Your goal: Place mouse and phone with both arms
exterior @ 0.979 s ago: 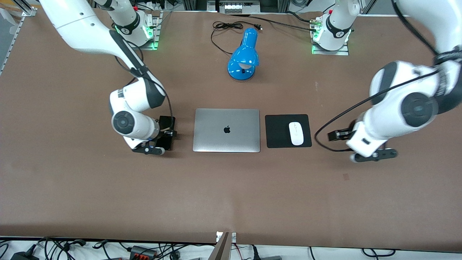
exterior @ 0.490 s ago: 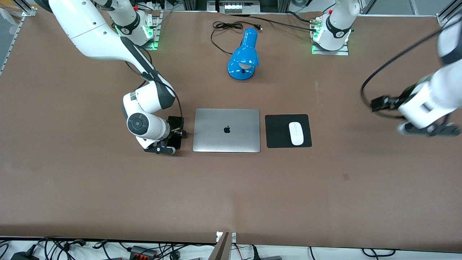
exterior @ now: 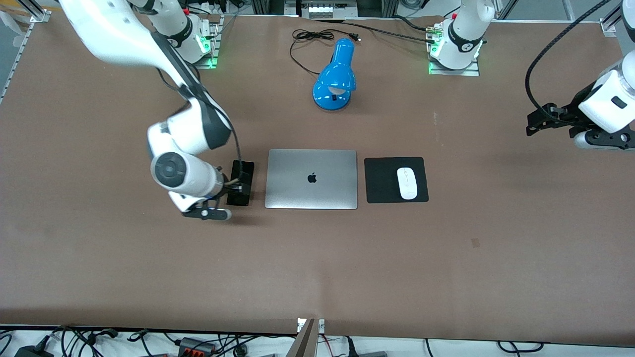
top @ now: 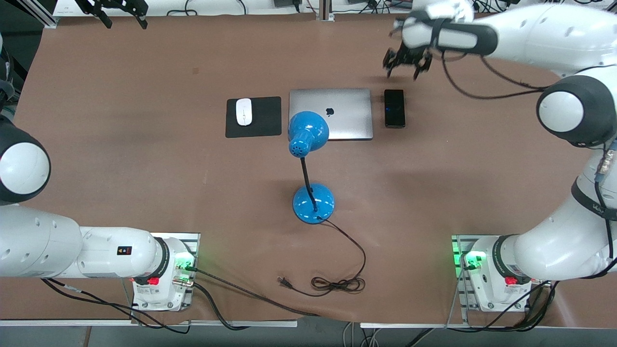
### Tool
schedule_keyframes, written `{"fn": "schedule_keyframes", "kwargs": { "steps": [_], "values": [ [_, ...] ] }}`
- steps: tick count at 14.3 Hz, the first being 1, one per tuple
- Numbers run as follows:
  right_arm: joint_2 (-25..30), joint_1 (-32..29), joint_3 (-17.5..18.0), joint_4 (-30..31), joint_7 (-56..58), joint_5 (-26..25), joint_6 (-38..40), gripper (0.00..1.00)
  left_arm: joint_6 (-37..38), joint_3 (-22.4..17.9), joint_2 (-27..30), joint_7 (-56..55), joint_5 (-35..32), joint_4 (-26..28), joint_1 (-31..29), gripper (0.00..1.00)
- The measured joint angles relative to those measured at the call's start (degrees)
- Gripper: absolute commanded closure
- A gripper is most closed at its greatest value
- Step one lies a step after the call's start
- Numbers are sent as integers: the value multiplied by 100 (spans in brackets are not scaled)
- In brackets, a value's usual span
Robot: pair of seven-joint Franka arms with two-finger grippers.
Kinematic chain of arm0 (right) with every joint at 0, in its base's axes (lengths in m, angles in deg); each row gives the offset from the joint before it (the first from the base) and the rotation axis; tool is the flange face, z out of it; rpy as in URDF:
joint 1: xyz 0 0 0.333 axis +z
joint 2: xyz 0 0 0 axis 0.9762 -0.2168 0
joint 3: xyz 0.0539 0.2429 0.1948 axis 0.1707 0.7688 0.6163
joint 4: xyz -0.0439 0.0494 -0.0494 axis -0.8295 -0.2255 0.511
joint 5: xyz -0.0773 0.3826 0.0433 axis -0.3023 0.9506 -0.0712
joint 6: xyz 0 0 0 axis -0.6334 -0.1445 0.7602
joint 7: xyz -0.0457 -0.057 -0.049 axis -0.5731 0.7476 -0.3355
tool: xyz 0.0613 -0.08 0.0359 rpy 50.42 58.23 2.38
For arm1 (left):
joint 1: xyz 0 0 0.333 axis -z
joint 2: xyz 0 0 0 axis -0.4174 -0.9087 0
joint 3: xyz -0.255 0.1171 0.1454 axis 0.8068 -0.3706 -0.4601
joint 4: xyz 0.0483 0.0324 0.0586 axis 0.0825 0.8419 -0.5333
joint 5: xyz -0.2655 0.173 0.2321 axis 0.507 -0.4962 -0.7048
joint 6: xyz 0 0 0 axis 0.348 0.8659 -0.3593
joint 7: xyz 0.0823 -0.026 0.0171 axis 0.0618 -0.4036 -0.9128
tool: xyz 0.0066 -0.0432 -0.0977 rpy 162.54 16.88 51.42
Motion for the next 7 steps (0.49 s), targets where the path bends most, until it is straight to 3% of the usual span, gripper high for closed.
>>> {"fn": "schedule_keyframes", "kwargs": {
  "steps": [3,7],
  "values": [
    [276,-166,-86,-905,415,-160,1085,0,-13,-33,8,0,40,7,3,0],
    [445,-846,-126,-1509,1007,-165,1606,0,-13,-10,8,-1,67,-38,72,0]
  ]
}}
